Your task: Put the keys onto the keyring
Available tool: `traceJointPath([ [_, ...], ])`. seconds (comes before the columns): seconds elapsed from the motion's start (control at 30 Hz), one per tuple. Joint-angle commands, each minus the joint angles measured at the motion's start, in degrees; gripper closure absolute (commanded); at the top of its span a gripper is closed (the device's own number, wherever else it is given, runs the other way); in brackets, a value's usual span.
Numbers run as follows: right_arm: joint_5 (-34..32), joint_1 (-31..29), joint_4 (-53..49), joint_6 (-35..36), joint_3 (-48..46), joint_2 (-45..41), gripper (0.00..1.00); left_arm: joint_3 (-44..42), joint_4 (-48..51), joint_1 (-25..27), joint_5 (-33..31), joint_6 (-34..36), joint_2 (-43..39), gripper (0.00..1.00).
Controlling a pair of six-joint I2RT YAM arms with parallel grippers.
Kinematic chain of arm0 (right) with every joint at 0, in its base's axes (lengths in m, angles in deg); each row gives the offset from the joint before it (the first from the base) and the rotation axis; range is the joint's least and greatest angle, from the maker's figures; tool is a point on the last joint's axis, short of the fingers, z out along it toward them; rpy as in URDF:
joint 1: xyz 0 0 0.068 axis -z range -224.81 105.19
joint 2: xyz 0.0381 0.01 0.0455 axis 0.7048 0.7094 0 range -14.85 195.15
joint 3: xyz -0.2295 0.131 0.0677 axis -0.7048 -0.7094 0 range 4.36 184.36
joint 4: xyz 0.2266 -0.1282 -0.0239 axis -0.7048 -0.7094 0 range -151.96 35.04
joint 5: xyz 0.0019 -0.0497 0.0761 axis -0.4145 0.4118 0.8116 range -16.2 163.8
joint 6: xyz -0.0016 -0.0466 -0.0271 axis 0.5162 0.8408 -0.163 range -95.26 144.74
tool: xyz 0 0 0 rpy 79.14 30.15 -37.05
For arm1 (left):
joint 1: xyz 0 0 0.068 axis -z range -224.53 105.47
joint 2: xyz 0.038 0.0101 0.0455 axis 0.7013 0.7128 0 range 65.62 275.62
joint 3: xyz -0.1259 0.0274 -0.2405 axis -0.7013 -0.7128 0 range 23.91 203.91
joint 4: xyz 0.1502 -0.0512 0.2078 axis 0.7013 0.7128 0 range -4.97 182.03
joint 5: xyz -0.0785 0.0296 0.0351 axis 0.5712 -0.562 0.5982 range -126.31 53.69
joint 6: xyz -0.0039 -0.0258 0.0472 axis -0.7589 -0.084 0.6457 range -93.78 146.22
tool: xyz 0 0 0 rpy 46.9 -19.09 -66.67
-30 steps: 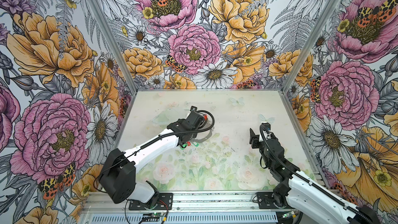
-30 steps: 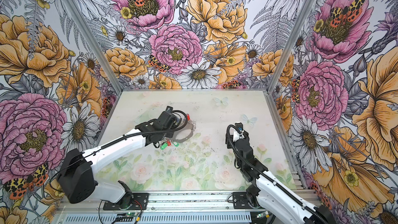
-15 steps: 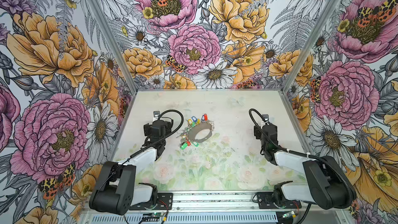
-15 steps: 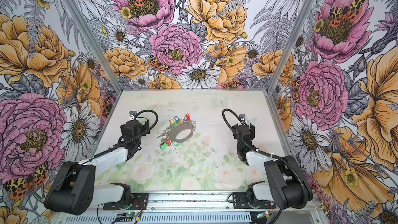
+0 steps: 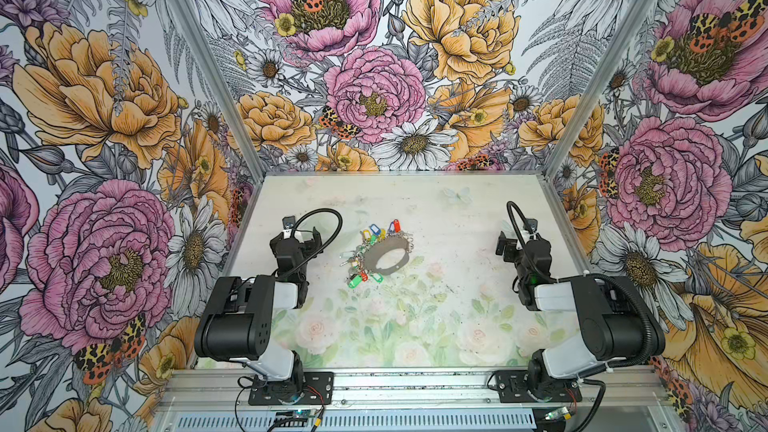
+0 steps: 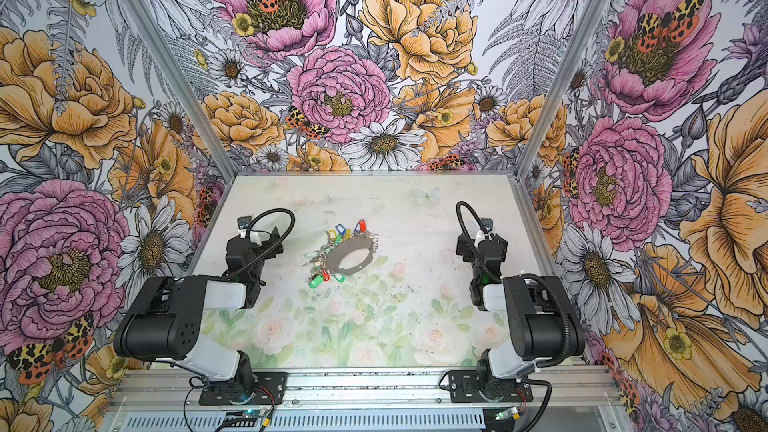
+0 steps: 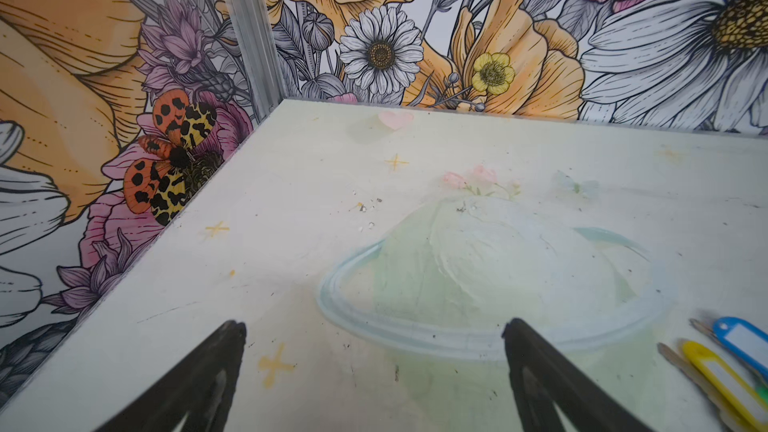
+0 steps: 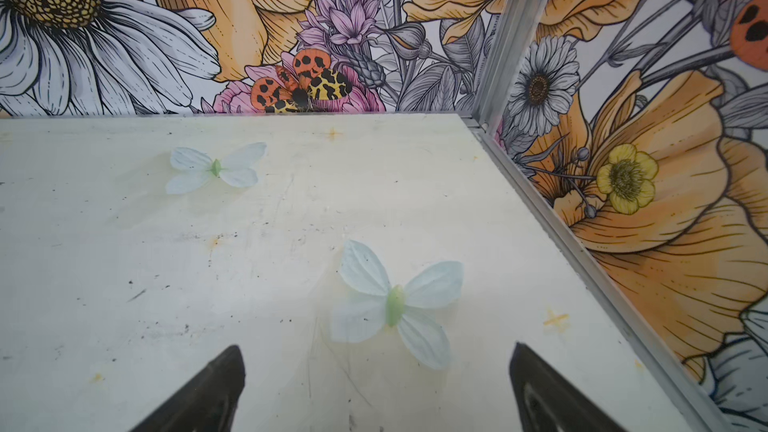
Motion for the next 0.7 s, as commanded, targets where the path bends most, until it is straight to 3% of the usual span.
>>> traceJointPath([
  [0.0,-0.8,0.1,1.5,-2.0,1.0,-0.1,0.0,-0.8,-3.9,0.5,0.6,-1.1,-0.1,0.01],
  [0.17,-0.7,0.1,2.1,-1.8,0.9,0.0,0.01,-0.7,-3.8,0.5,0.6,-1.0,-0.1,0.01],
  [0.27,4.3,0.1,-0.4,0.0,2.1,0.0,0.01,-0.7,-3.8,0.5,0.6,-1.0,-0.1,0.01],
  [0.37,5.1,0.1,0.1,0.4,1.8,0.0,0.01,-0.7,-3.9,0.6,0.6,-1.0,-0.1,0.01],
  [0.67,3.6,0.3,0.2,-0.5,1.8,0.1,0.01,-0.7,-3.8,0.6,0.6,-1.0,-0.1,0.01],
])
